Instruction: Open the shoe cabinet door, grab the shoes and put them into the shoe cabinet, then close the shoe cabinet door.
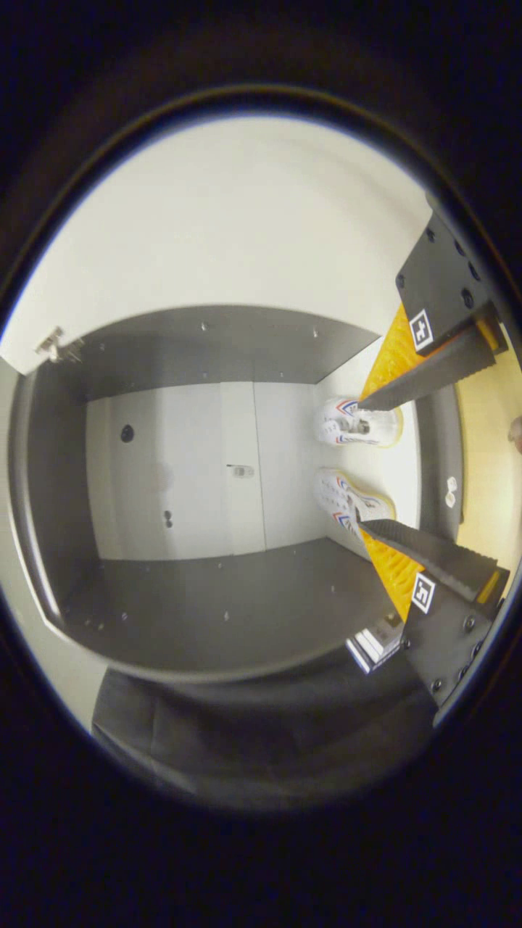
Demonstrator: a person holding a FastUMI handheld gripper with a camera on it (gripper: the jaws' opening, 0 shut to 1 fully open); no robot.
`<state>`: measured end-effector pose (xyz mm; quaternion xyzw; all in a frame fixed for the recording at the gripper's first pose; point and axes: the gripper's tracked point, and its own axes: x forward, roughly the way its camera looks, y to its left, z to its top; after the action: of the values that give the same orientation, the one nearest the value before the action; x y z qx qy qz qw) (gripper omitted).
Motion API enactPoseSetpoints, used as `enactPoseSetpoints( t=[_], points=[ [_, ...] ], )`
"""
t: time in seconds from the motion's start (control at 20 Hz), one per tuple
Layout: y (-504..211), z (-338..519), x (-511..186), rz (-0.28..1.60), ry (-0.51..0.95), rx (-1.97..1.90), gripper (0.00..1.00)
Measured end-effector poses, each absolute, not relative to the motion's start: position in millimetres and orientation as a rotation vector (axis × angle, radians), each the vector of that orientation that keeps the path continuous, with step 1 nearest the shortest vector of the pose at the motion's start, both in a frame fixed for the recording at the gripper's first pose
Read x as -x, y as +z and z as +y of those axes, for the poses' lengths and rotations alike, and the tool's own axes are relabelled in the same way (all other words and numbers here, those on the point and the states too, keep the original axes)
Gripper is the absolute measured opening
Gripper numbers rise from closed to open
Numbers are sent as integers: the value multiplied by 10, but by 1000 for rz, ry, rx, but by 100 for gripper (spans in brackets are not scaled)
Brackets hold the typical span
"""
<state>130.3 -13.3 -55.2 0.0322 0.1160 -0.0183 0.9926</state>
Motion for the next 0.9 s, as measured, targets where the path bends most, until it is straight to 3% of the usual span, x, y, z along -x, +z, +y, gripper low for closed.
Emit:
enactPoseSetpoints(
  t=[0.5,0.9],
  points=[
    [-29,-778,1019,154,-230,-95,95],
    [192,-2096,1661,114,-395,-70,95]
  ],
)
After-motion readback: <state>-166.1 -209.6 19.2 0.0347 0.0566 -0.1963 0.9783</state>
